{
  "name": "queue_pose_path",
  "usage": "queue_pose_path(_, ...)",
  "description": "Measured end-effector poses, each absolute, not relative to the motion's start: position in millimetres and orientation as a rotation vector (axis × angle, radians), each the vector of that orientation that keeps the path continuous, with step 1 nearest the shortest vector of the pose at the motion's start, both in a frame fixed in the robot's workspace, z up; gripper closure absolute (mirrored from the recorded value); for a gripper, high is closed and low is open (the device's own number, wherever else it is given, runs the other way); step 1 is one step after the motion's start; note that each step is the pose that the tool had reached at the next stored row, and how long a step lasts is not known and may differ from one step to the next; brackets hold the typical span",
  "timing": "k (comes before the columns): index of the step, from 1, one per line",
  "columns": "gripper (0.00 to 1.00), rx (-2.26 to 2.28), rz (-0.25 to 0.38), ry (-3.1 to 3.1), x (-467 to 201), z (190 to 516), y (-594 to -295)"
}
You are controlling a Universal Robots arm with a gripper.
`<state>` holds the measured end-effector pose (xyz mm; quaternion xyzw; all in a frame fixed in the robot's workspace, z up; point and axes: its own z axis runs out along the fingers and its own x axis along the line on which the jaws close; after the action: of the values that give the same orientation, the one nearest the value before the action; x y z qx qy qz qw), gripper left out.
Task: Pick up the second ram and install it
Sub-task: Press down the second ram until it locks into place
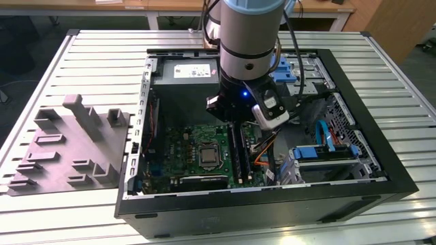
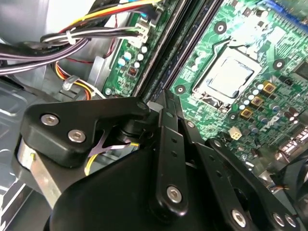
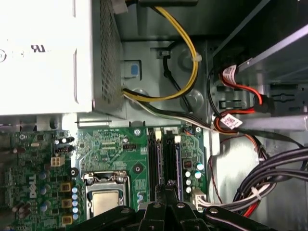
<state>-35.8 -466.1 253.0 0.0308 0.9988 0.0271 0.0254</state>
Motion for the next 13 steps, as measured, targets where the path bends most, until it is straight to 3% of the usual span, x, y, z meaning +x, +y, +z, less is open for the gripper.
queue_pose_path(13, 0.90, 0.096, 0.094, 3.088, -35.7, 243.0, -457.5)
